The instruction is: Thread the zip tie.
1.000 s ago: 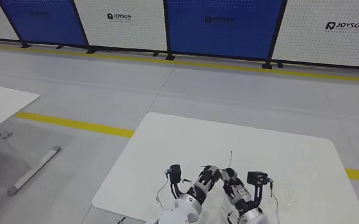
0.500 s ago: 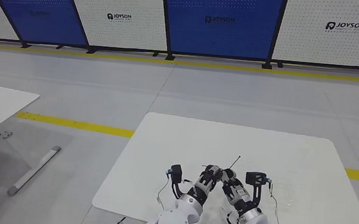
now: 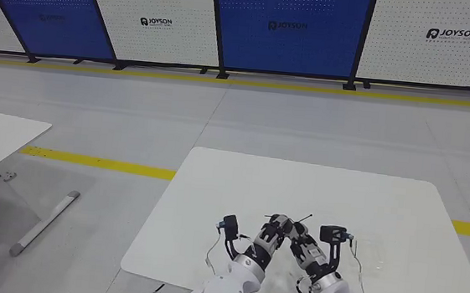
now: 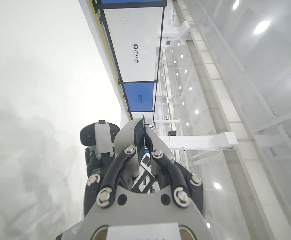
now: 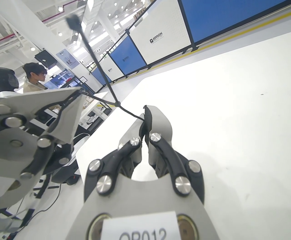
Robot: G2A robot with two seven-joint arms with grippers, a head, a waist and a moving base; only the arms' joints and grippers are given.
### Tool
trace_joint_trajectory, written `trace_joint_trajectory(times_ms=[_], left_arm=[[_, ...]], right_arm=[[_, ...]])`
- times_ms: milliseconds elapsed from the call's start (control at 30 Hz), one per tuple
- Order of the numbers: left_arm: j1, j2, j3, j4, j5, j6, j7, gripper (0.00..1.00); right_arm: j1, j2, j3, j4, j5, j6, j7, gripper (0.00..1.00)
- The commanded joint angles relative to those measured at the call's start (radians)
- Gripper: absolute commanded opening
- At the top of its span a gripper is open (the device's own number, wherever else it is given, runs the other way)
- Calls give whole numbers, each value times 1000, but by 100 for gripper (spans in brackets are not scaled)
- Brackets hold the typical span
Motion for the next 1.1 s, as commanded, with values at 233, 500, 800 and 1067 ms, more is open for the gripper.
trace_joint_trajectory(times_ms=[233,500,800,1067], left_arm=[[22,3,-4,-37,0,-18,-10,0],[47,6,-1,-80,14,-34,-19,0],[62,8,5,-97,35,-43,-19,0],[35,2,-18,-78,10,0,53,0]], right_arm=[[8,-1,-6,22,5,-2,-1,0],[14,-2,-9,41,12,-8,-2,0],[13,-1,-9,45,14,-13,-7,0],[-15,5,36,8,70,-43,-42,100]])
